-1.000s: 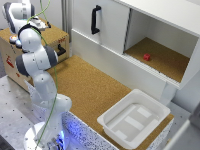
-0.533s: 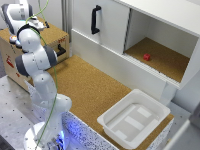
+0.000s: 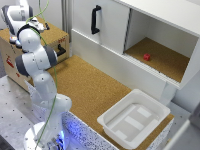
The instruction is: Push the green button to turn off the green light
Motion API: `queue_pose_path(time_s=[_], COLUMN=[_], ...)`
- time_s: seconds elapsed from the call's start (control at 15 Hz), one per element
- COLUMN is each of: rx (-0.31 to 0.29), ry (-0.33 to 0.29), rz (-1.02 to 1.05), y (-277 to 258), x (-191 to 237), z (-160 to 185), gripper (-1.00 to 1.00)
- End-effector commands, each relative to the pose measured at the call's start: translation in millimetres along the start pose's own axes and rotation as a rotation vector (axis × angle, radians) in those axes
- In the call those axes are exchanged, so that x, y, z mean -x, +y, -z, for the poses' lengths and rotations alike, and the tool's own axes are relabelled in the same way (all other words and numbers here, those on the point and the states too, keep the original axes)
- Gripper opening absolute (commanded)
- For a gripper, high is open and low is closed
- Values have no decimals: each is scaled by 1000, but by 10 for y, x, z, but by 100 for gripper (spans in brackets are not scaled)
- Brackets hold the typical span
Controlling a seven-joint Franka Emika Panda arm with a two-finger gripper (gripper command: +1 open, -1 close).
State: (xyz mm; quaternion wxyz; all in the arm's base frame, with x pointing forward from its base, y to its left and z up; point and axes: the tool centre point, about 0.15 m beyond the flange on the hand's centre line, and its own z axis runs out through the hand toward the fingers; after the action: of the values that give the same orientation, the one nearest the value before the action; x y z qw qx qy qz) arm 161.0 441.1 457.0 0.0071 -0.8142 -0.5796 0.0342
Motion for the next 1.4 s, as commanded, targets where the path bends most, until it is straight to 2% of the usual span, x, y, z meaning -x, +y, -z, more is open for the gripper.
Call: queue_pose_path(time_s=[0.0,0.13,0.2,0.27,0.33,0.47,0.6,0.87,1.07,1.13,1.33], rx=[18,51,74,51,96,119,117,40,-99,-113,-91], ry=[-47,-5,-2,-28,-25,-13,-19,26,132,151,148], rz=[2,-8,-12,-15,-11,-10,-22,-66,-166,-196,-296], y=[-42,-92,-109,-96,-104,-80,-35,132,401,472,718], x=[-224,-144,-118,-127,-143,-188,-219,-186,-89,-37,154], z=[-262,81,287,456,611,732,652,591,610,617,630], gripper=[-100,-100,-100,-100,100,100,100,100,100,100,100])
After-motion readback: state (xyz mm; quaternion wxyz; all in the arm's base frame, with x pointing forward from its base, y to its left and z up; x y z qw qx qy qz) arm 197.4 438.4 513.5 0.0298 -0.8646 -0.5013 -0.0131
